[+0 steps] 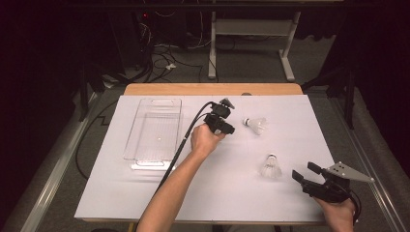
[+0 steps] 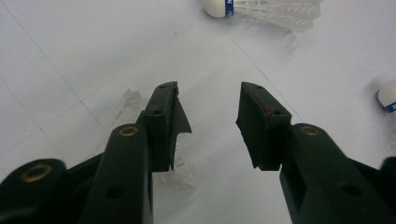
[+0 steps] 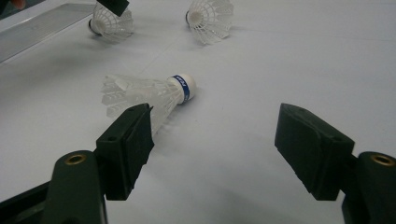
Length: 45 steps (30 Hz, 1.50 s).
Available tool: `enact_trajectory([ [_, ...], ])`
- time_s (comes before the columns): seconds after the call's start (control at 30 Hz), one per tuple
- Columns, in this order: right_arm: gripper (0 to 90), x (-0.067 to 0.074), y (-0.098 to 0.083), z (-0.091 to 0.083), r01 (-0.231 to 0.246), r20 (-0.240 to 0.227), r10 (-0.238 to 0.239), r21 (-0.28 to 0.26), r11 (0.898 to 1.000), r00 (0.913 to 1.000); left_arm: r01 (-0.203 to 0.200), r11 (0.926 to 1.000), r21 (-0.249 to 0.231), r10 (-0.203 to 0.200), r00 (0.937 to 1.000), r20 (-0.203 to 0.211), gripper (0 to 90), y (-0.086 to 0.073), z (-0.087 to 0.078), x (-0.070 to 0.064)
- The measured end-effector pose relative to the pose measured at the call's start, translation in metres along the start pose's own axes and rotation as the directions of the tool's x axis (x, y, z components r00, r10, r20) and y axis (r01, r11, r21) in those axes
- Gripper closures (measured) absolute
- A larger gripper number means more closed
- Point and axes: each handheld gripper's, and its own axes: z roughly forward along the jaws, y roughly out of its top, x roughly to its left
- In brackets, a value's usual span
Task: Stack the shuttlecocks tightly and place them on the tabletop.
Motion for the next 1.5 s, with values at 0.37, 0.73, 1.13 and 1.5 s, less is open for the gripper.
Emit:
enact_trajectory([
  [0.37, 28.1, 0.000, 0.000, 0.000, 0.001, 0.001, -0.001, 0.003, 1.000, 1.0000, -0.008, 0.9999, -0.008, 0.008, 0.9999, 0.008, 55.0, 0.000, -0.003, -0.001],
  [0.73, 28.1, 0.000, 0.000, 0.000, 0.000, 0.002, 0.000, 0.002, 1.000, 1.0000, -0.022, 0.9996, -0.017, 0.022, 0.9996, 0.018, 53.1, -0.001, -0.005, -0.006],
  [1.13, 28.2, 0.000, 0.000, 0.000, 0.002, 0.002, -0.002, 0.003, 1.000, 1.0000, -0.048, 0.9985, -0.028, 0.049, 0.9985, 0.024, 46.4, -0.002, -0.010, -0.013],
  [1.5, 28.3, 0.000, 0.000, 0.000, 0.003, 0.004, -0.003, 0.004, 1.000, 1.0000, -0.098, 0.9946, -0.034, 0.098, 0.9950, 0.016, 37.0, -0.004, -0.016, -0.024],
])
